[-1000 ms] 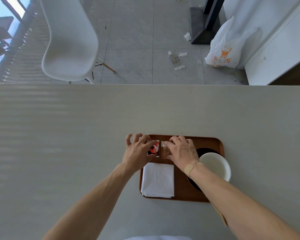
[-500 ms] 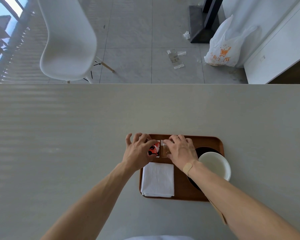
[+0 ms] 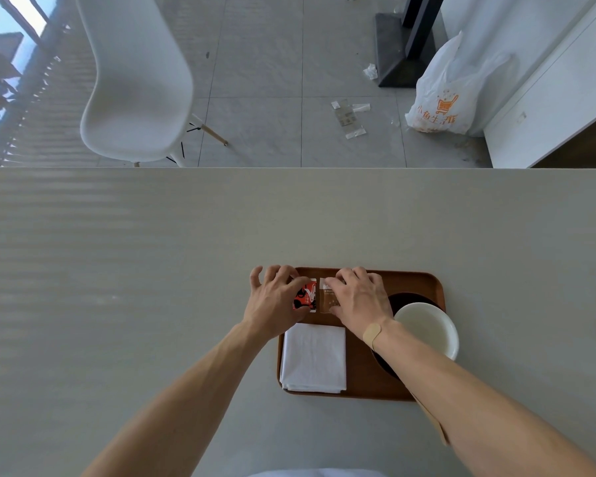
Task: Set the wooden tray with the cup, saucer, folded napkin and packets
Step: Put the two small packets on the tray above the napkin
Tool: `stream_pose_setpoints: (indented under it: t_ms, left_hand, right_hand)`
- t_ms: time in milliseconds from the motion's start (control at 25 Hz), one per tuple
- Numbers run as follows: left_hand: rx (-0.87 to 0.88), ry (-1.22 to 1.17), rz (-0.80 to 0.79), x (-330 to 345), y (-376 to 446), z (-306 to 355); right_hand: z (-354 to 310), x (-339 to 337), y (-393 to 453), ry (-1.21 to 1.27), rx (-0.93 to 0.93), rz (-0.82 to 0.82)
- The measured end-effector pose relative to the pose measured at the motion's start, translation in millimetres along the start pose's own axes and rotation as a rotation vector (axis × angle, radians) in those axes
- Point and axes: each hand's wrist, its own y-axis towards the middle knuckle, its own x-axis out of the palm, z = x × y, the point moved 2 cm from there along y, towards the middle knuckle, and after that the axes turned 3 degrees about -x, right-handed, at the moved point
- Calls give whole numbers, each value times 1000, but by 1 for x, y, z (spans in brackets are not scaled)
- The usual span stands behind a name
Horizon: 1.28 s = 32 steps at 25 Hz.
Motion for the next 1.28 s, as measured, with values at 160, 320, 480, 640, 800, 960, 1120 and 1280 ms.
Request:
stream_pose_setpoints:
  t_ms: [160,320,480,640,800,960,1120,1280]
  left_hand:
    - [-35,-87,47,-6,-6,-2]
    - [-199,-260,134,-6,-37,-16]
    - [-379,-343,24,16,-91,-32]
    - [-442,-464,-95,37,-131,-21]
    - [-524,-602,-74,42,-141,-7]
    - [-571,-606,-46,42,-140,-1]
    - [-610,-605,-7,42,-145,4]
    - [-633,-603,11,40,-146,8]
  right_hand:
    - [2,-23,-10,73,-5,79]
    - [43,-60,-55,295,159,407]
    - [126,-38,-144,497,617,439]
    - [135,24,-198,783,768,35]
    - [115,48,-202,850,700,38]
    - [118,47,-199,797,702,62]
    - [116,45,-200,782,663,69]
    - [114,44,-201,770,655,99]
